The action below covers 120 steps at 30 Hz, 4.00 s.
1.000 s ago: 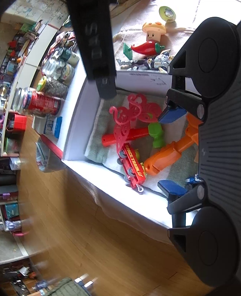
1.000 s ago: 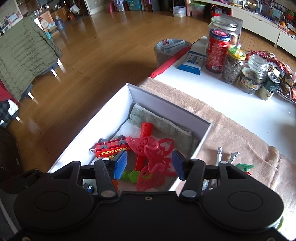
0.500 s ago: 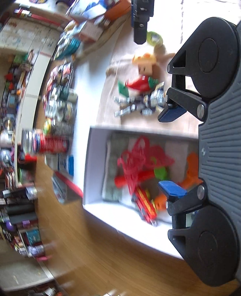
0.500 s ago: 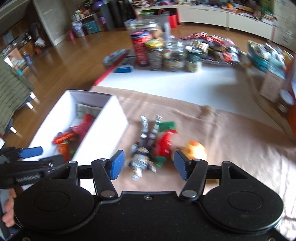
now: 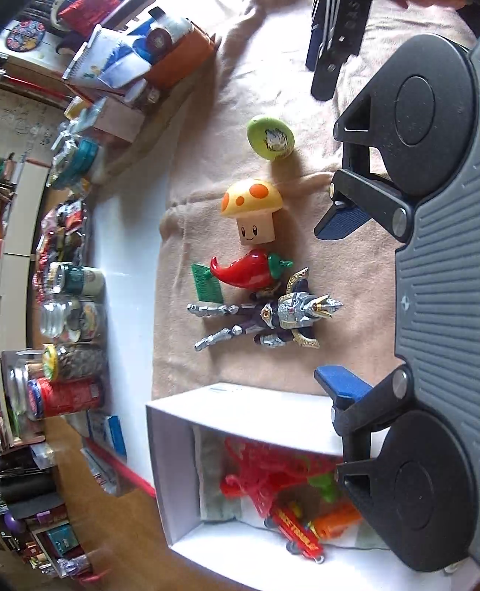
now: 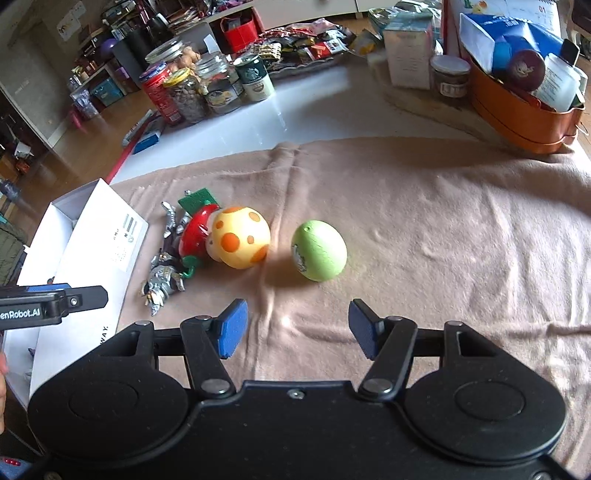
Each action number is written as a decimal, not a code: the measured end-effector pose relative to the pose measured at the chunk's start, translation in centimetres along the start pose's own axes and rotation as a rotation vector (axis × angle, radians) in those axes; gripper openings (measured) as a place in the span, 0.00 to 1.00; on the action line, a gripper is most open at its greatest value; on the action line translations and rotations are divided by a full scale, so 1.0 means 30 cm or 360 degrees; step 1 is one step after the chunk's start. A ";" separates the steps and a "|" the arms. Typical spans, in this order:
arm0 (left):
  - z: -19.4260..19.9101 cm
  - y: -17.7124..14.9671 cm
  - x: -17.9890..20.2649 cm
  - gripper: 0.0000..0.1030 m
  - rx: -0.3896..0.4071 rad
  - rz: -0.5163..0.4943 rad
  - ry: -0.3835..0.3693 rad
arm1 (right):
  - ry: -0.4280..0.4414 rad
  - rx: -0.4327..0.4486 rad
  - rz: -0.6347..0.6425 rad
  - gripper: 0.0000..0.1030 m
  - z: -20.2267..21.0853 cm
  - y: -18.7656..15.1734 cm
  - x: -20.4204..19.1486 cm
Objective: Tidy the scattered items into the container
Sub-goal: 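Withdraw both tools from the box back over the remaining toys, then lower the left tool onto the robot figure while the right tool approaches the mushroom, then close the left gripper on the robot figure while the right gripper closes on the yellow mushroom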
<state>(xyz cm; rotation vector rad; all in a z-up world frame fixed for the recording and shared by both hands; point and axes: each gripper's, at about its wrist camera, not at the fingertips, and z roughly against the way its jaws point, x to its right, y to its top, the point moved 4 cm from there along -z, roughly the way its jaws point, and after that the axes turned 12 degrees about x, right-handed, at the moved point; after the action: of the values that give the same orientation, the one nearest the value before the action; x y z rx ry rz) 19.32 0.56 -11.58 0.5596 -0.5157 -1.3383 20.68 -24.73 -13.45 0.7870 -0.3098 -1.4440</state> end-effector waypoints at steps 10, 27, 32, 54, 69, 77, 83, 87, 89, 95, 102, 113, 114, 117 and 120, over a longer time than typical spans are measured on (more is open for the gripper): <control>-0.217 0.023 0.001 0.65 -0.0100 0.0012 0.0076 | 0.0055 0.0074 0.0058 0.62 0.065 0.020 -0.004; -0.379 0.023 0.004 0.65 -0.0203 0.0067 0.0097 | 0.0148 0.0083 -0.0010 0.63 0.103 0.019 0.005; -0.388 0.005 0.025 0.61 -0.0217 -0.0005 0.0129 | 0.0144 0.0090 -0.0021 0.63 0.108 0.022 0.010; -0.261 -0.062 0.234 0.58 -0.0321 0.0028 -0.0316 | -0.0014 0.0095 0.0000 0.63 0.062 0.067 0.074; -0.223 0.034 0.041 0.59 -0.0229 0.0071 -0.0059 | 0.0257 -0.0123 -0.0113 0.63 -0.257 0.157 -0.127; -0.214 0.002 0.049 0.59 -0.0267 -0.0066 -0.0064 | 0.0070 -0.0212 0.0149 0.63 -0.395 0.159 -0.222; -0.224 -0.002 0.058 0.61 -0.0287 -0.0090 -0.0096 | -0.0094 -0.0220 0.0253 0.61 -0.398 0.140 -0.168; -0.230 -0.003 0.061 0.62 -0.0298 -0.0075 -0.0113 | -0.0069 -0.0229 0.0115 0.61 -0.345 0.137 -0.077; -0.228 -0.004 0.065 0.62 -0.0302 -0.0072 -0.0120 | -0.0114 -0.0194 0.0081 0.61 -0.314 0.144 -0.027; -0.230 -0.009 0.086 0.62 -0.0310 -0.0101 -0.0136 | -0.0344 -0.0191 0.0022 0.61 -0.259 0.150 0.155; -0.235 -0.002 0.105 0.63 -0.0303 -0.0089 -0.0157 | -0.0234 -0.0043 -0.0021 0.62 -0.208 0.208 0.185; -0.242 0.005 0.086 0.64 -0.0307 -0.0073 -0.0145 | -0.0154 -0.0113 0.0070 0.63 -0.289 0.280 0.245; -0.242 0.007 0.082 0.64 -0.0307 -0.0067 -0.0142 | -0.0139 -0.0137 0.0080 0.63 -0.294 0.281 0.256; -0.245 0.011 0.078 0.64 -0.0307 -0.0056 -0.0139 | -0.0122 -0.0188 0.0155 0.63 -0.301 0.278 0.278; -0.250 0.012 0.084 0.64 -0.0308 -0.0060 -0.0139 | -0.0139 -0.0199 0.0157 0.63 -0.310 0.271 0.303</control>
<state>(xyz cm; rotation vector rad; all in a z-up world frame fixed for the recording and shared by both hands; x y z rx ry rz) 24.81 -1.27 -17.00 0.3542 -0.4423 -1.4356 34.03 -31.21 -17.29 0.6004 -0.3174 -1.3927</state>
